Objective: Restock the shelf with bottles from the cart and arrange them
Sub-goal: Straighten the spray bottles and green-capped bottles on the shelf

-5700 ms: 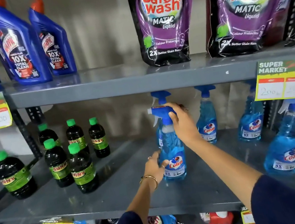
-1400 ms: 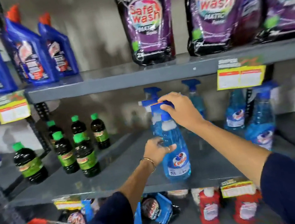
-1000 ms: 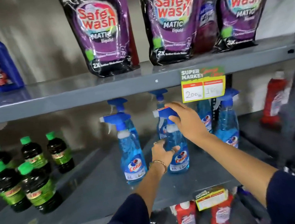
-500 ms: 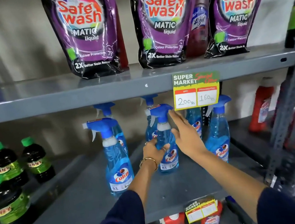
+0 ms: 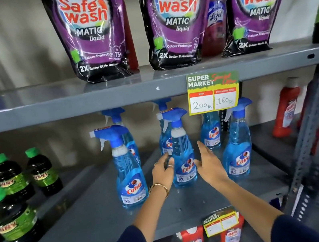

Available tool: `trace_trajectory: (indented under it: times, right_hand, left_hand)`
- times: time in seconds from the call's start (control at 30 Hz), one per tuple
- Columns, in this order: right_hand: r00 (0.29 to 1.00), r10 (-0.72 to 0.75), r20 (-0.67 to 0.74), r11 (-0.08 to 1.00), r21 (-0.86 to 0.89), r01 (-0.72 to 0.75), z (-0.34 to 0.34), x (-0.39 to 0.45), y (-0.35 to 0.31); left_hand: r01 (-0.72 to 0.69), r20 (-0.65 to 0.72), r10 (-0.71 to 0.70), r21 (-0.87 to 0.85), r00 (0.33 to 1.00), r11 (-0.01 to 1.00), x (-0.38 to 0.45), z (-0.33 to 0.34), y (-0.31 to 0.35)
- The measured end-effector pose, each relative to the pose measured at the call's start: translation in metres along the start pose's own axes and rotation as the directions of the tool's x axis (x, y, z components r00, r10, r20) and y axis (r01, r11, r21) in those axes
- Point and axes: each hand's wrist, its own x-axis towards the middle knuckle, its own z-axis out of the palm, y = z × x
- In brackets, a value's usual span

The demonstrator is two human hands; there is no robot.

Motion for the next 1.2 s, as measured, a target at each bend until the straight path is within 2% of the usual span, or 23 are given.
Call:
trace_trajectory:
  times: [0.07, 0.17, 0.37, 0.47, 0.63, 0.7, 0.87, 1.03, 1.2]
  right_hand:
    - [0.998, 0.051, 0.046, 0.999, -0.022, -0.050, 0.010, -0.006, 0.008]
    - [0.992, 0.078, 0.102, 0.997, -0.010, -0.077, 0.024, -0.016, 0.016]
    - [0.983, 0.128, 0.133, 0.981, 0.126, -0.145, 0.046, -0.020, 0.015]
    - [0.975, 0.181, 0.126, 0.957, 0.207, -0.204, 0.058, -0.020, 0.012]
    - [0.960, 0.280, 0.001, 0.887, 0.382, -0.259, 0.079, -0.017, 0.003]
    - [0.960, 0.280, -0.022, 0.895, 0.369, -0.253, 0.088, -0.013, 0.000]
    - [0.934, 0.336, -0.119, 0.894, 0.352, -0.277, 0.102, -0.006, -0.004]
    - [0.923, 0.326, -0.205, 0.902, 0.358, -0.240, 0.109, -0.010, -0.001]
    - [0.926, 0.309, -0.216, 0.904, 0.370, -0.215, 0.108, -0.013, 0.003]
  left_hand:
    - [-0.011, -0.047, 0.012, 0.036, 0.999, 0.999, -0.011, -0.002, -0.009]
    - [-0.040, -0.025, 0.044, 0.156, 0.999, 0.987, -0.025, -0.005, -0.022]
    - [-0.039, 0.005, 0.039, 0.250, 0.999, 0.967, -0.059, -0.019, -0.052]
    - [-0.035, 0.004, 0.036, 0.357, 0.999, 0.933, -0.079, -0.033, -0.075]
    - [-0.047, 0.057, 0.017, 0.586, 0.998, 0.809, -0.099, -0.056, -0.106]
    - [-0.077, 0.086, 0.025, 0.682, 0.996, 0.727, -0.100, -0.060, -0.112]
    - [-0.092, 0.153, -0.064, 0.826, 0.986, 0.556, -0.102, -0.057, -0.119]
    - [-0.096, 0.184, -0.128, 0.858, 0.974, 0.504, -0.099, -0.056, -0.119]
    - [-0.084, 0.186, -0.146, 0.848, 0.972, 0.523, -0.098, -0.056, -0.117]
